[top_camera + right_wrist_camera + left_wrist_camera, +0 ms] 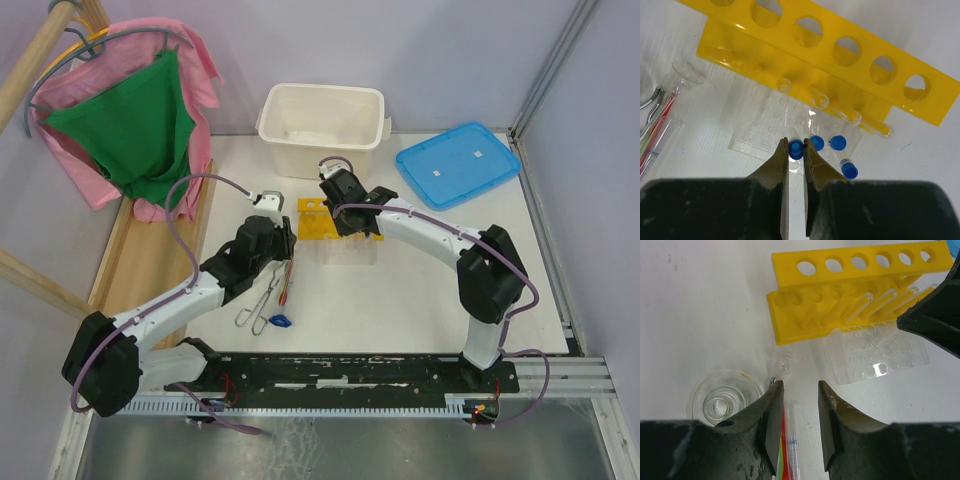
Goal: Organize the chemistry lab equipment
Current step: Insert the test tube into the slot of the test tube rack.
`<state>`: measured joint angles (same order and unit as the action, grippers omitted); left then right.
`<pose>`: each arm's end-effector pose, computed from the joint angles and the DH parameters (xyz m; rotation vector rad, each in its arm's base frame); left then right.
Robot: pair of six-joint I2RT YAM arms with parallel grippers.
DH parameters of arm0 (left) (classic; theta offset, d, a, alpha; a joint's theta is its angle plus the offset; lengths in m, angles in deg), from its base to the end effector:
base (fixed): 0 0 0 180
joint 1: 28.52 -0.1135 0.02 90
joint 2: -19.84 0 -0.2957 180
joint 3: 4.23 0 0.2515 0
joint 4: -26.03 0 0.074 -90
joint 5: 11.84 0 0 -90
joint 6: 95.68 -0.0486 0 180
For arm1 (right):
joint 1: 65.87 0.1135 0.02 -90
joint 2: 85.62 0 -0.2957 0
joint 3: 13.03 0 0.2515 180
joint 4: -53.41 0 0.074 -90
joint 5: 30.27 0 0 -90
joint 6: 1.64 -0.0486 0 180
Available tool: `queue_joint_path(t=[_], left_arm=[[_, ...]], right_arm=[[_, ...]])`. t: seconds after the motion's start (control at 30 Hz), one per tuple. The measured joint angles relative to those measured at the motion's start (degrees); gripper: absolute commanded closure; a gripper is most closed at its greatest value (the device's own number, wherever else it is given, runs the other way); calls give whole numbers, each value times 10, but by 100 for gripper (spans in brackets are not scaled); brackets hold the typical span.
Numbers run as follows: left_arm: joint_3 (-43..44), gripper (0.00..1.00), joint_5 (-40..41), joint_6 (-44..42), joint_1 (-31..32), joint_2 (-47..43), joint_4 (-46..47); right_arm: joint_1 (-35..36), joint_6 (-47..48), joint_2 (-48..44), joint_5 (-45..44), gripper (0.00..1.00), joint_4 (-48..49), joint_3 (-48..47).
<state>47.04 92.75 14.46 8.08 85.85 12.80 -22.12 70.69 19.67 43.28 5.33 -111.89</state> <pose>0.2079 -0.1392 0.2629 0.1376 2.0561 -0.3555 0.3114 0.2791 0.2724 -0.4454 2.4289 0.0966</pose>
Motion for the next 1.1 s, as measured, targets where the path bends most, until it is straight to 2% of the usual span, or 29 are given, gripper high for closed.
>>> queue_joint_path(t=[0.27, 0.47, 0.63, 0.8, 0.97, 1.03, 1.1], left_arm=[[0, 59, -4, 0, 0, 0, 0], [-2, 57, -16, 0, 0, 0, 1], [-6, 50, -20, 4, 0, 0, 1], [-12, 47, -28, 6, 0, -1, 0], [-19, 45, -31, 12, 0, -11, 2], [-24, 47, -35, 16, 0, -19, 4], [-31, 52, -47, 20, 0, -24, 9]], right_arm=[[0, 0, 20, 6, 92, 5, 0], [0, 0, 28, 6, 69, 9, 0], [0, 0, 25, 10, 62, 28, 8], [0, 0, -13, 11, 62, 35, 31], [0, 0, -105, 6, 64, 46, 73], [0, -2, -149, -4, 69, 50, 96], [0, -6, -191, -14, 79, 51, 120]])
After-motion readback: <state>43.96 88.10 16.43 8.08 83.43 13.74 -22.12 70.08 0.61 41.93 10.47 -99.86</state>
